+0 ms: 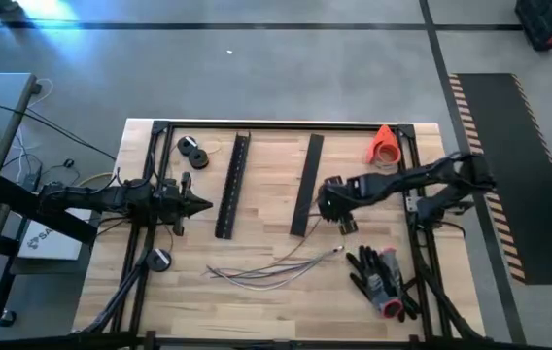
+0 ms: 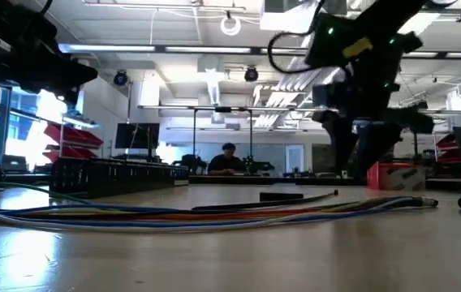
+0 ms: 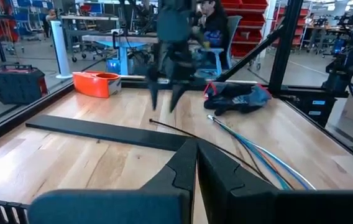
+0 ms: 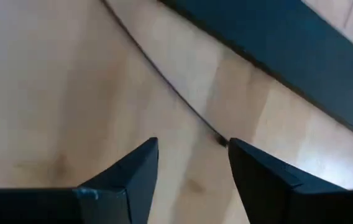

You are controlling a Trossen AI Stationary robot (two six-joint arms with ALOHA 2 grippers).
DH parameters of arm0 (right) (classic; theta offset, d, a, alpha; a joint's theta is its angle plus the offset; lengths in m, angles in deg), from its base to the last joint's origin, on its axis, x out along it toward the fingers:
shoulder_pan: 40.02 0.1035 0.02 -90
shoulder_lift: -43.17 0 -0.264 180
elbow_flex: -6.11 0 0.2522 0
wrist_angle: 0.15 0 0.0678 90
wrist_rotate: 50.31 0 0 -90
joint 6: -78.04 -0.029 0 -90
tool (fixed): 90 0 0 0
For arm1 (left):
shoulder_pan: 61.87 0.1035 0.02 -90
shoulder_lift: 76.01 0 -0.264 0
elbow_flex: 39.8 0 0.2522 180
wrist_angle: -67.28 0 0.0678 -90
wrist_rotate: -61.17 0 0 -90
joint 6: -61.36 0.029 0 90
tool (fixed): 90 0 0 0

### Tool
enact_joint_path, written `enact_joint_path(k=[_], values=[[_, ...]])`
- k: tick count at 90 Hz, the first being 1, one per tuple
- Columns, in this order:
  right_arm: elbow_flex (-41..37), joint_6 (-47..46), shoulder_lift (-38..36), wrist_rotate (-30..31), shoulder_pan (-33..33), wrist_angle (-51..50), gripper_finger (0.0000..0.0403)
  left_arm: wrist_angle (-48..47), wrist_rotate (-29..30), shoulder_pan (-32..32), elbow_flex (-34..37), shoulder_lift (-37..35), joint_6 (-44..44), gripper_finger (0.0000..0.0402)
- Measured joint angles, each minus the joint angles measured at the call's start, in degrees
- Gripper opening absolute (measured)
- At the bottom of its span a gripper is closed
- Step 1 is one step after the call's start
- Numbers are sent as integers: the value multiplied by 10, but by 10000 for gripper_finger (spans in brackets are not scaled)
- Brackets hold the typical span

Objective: Ziptie cables
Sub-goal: Wrap the cable wires using zip tie

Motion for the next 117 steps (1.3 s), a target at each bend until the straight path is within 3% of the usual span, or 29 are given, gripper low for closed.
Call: enact_joint_path(k=[31, 49, 64, 77, 95, 117], values=[[3, 146, 59, 18, -17, 44, 96, 0, 0, 0, 0, 0, 0, 0], [3, 163, 71, 22, -18, 45, 69, 0, 0, 0, 0, 0, 0, 0], [2, 158, 72, 19, -18, 34, 11, 0, 0, 0, 0, 0, 0, 0], [16, 50, 66, 32, -6, 9, 3, 0, 0, 0, 0, 0, 0, 0], [80, -61, 20, 86, 59, -134, 1, 0, 0, 0, 0, 0, 0, 0], [214, -304, 15, 192, 169, -425, 0, 0, 0, 0, 0, -1, 0, 0]])
